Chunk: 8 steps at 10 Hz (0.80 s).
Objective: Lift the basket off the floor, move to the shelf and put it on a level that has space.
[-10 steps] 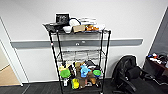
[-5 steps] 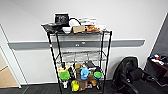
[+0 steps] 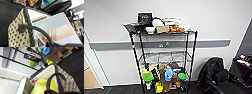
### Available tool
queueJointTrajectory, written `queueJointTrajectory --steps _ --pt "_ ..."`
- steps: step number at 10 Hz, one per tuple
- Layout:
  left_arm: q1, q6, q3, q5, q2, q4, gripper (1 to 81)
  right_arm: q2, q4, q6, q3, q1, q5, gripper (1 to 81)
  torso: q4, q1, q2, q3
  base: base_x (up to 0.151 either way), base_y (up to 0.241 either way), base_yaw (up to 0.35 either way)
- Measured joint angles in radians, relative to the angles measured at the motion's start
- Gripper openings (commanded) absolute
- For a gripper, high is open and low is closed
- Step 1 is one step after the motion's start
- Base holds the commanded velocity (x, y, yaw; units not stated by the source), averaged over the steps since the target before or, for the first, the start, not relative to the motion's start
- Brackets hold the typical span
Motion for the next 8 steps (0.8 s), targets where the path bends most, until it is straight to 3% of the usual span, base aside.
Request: queueJointTrajectory --steps 8 --pt "0.009 0.001 0.093 -0.028 -0.067 0.0 1.0 -0.067 0.0 0.0 0.116 -0.016 0.029 1.0 0.0 0.0 0.0 0.0 0.084 0.0 0.0"
